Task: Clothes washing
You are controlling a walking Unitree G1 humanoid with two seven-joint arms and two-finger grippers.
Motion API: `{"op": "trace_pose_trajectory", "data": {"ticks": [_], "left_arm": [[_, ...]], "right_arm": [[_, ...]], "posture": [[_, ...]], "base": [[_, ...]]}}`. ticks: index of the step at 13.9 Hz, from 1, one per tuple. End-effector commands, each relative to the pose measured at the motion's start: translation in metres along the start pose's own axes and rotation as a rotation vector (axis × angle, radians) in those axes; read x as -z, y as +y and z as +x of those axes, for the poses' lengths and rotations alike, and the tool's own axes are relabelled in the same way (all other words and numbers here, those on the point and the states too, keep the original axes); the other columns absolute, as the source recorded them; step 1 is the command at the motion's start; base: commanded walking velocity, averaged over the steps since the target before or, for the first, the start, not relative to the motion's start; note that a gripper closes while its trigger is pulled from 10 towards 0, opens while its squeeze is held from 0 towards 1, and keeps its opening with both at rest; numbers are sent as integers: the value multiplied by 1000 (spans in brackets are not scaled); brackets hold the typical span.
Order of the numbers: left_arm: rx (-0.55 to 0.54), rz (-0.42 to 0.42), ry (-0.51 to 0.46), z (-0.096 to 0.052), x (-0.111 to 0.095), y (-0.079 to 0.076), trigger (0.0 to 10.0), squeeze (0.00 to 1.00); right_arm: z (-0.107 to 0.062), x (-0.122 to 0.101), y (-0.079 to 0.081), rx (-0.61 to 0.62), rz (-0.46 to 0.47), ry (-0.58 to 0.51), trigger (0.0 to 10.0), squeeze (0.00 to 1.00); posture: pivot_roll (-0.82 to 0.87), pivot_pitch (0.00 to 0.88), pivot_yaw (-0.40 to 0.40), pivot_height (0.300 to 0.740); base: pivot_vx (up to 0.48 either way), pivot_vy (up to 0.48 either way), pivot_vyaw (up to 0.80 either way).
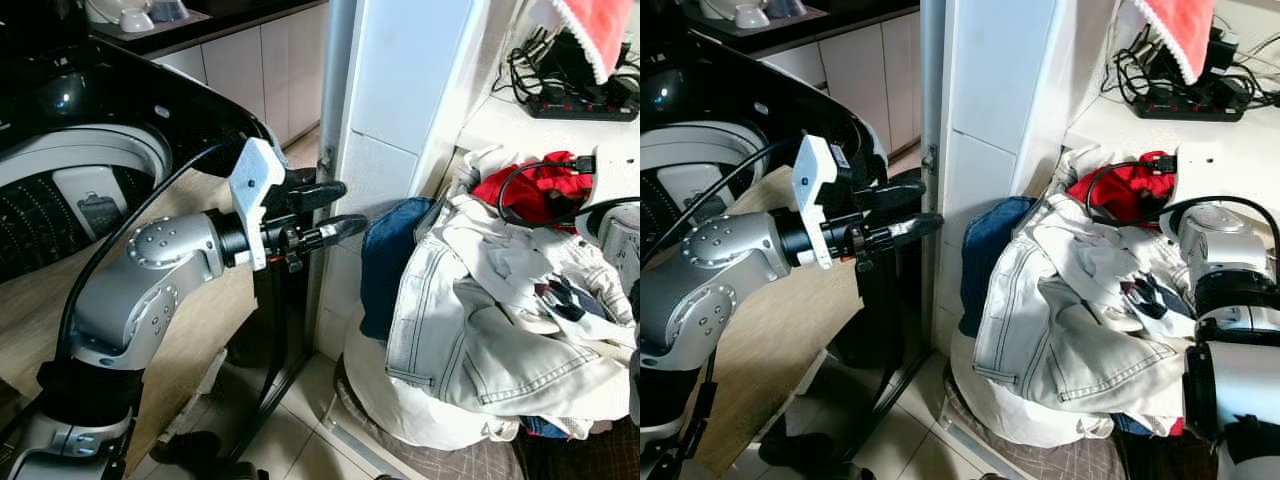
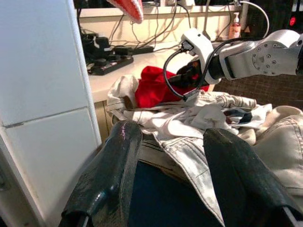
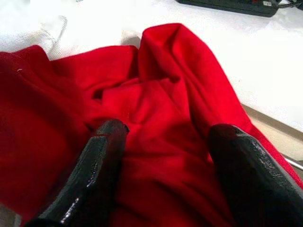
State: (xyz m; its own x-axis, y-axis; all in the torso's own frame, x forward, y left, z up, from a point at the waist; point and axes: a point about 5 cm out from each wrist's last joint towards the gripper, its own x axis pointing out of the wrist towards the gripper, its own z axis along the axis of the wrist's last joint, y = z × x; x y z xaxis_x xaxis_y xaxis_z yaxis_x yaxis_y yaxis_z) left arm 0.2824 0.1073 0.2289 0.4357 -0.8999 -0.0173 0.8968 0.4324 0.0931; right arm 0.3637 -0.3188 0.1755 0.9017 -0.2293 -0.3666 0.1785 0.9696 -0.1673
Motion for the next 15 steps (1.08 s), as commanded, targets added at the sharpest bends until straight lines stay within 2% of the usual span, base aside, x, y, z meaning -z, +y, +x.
{"op": "trace_pose_trajectory", "data": {"ticks": [1,15], "left_arm": [[35,-22,8,1,0,-8,10000,0],[22,-45,26,2,1,-9,10000,0]], "right_arm": [[1,4,1,-19,53,19,0,0],[2,4,2,-71,56,28,0,0]], "posture": [[-66,15,-29,740],[-67,15,-33,740]], "base": [[0,0,0],[0,0,0]]}}
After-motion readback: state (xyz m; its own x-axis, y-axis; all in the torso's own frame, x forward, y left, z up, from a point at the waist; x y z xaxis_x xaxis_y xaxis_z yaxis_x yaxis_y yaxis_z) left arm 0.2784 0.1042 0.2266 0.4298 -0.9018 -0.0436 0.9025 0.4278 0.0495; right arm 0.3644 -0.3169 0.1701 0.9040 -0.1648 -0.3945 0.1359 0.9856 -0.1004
